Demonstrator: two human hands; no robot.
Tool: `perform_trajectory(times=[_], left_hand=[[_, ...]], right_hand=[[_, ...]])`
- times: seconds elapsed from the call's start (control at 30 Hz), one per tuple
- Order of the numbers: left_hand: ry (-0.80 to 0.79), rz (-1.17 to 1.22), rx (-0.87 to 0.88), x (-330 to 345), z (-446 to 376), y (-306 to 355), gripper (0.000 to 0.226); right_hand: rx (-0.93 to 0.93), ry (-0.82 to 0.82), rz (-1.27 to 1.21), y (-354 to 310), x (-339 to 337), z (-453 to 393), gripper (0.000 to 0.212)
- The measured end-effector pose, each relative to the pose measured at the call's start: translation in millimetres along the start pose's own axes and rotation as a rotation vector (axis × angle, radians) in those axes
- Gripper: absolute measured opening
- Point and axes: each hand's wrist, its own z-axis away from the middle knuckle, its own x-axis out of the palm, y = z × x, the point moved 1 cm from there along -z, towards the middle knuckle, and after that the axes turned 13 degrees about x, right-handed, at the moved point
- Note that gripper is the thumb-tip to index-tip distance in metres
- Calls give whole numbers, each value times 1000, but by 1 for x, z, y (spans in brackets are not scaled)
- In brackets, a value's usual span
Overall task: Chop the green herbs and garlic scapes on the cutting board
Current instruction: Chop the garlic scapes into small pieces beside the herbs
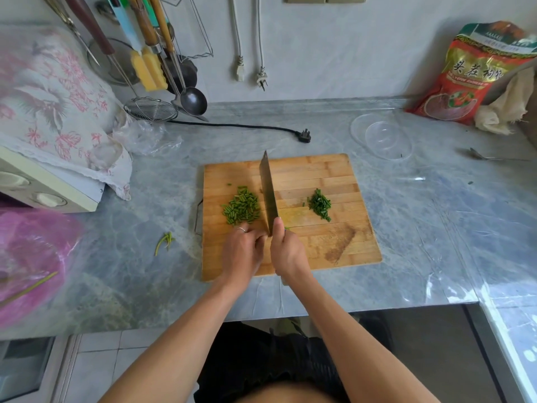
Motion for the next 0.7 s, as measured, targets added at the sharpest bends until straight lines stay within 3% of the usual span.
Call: perform_trajectory(times=[0.13, 0.37, 0.7], left_hand=[[10, 26, 27, 5, 4, -3, 23], [64, 95, -89, 7, 1, -1, 17], [-5, 74, -126, 2, -9, 4, 17]], right_hand=[[-31, 49, -46, 13, -6, 2, 63], [-78, 37, 25, 25, -15, 16, 66], [-34, 19, 112, 29, -2, 11, 60]])
